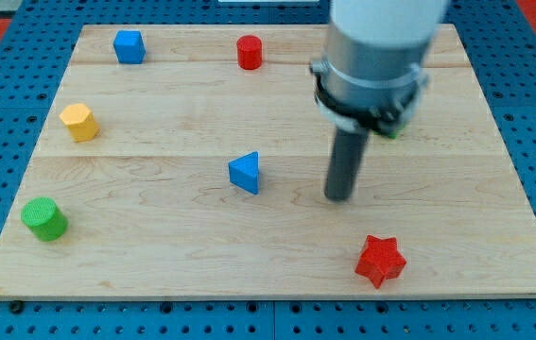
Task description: Place a blue triangle to the bottom center of the board
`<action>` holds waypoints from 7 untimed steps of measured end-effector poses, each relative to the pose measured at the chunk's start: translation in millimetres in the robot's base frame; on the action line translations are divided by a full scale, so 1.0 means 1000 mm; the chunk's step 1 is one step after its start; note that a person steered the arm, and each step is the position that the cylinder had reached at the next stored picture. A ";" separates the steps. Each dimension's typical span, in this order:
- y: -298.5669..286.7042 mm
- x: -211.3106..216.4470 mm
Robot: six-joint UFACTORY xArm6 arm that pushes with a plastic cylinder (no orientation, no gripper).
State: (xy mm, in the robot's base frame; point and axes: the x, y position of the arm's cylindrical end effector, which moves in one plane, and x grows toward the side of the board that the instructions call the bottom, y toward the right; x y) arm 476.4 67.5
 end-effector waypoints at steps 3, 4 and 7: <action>-0.148 0.021; -0.184 -0.031; -0.104 -0.048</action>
State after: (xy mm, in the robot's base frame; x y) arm 428.1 -36.8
